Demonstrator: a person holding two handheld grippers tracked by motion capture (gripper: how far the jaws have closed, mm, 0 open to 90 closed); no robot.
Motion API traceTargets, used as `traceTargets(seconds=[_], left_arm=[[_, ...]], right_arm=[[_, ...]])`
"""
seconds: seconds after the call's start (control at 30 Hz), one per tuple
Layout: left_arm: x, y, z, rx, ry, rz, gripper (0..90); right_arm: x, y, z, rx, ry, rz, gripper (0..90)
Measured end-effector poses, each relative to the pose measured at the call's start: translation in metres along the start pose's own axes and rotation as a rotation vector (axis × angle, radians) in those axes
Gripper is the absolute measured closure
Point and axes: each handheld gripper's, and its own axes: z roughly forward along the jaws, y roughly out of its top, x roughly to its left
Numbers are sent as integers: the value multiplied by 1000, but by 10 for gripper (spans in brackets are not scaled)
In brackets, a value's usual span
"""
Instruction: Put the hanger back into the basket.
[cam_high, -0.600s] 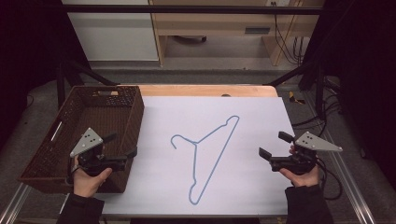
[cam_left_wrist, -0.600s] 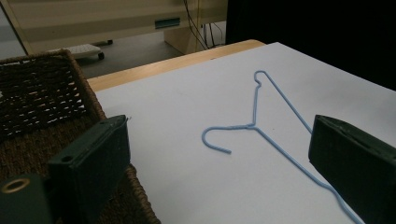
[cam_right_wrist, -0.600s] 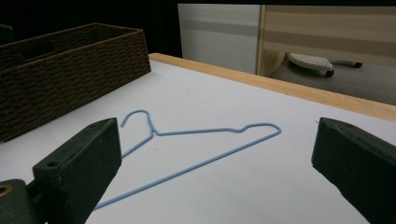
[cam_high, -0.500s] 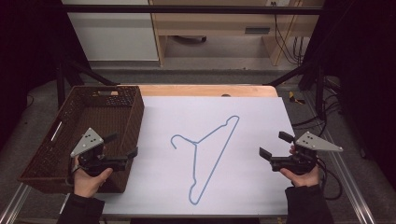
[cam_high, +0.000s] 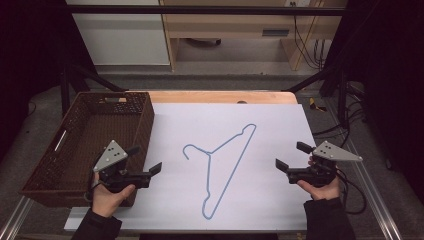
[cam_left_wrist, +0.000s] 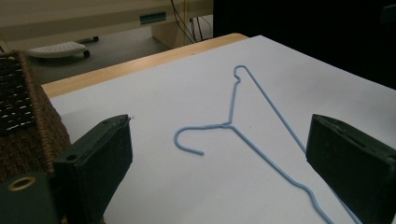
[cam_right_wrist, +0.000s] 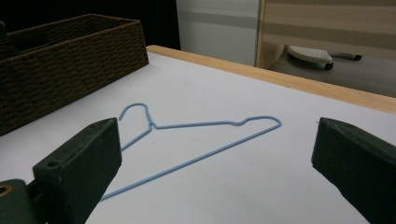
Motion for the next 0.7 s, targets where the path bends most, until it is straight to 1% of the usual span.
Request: traceTargets(seconds=[0.03, 0.13, 0.2, 0.33, 0.37, 0.4, 0.43, 0.53, 0.57, 0.6, 0.63, 0.67, 0.7], left_arm=[[0, 0, 0, 0, 0, 0, 71], [-7, 0, 5, 11, -7, 3, 80], [-13, 0, 12, 23, -14, -4, 83], [-18, -1, 18, 33, -11, -5, 97], [-21, -2, 24, 42, -11, -13, 102], [-21, -2, 24, 42, -11, -13, 104], [-24, -3, 29, 55, -16, -14, 108], [-28, -3, 39, 76, -11, -13, 114], [-28, -3, 39, 76, -11, -13, 115], [-31, -3, 44, 88, -9, -13, 118], [-31, -3, 44, 88, -9, -13, 122], [-33, -3, 50, 95, -10, -14, 127], [-35, -3, 53, 93, 0, -13, 130]], right_arm=[[0, 0, 0, 0, 0, 0, 21], [2, 1, 1, 3, -1, -4, 21], [2, 1, 2, 5, -2, -3, 21], [3, 0, 3, 4, 1, -3, 23], [3, 0, 3, 8, 4, -9, 23], [4, 0, 4, 9, 1, -5, 23], [5, 0, 4, 12, 3, -2, 23], [5, 0, 5, 16, 3, -4, 23], [5, 0, 5, 16, 3, -4, 23], [5, 0, 6, 16, 5, -5, 23], [5, 0, 6, 15, 5, -6, 23], [5, 0, 6, 16, 6, -4, 23], [5, 0, 6, 17, 6, -4, 23]])
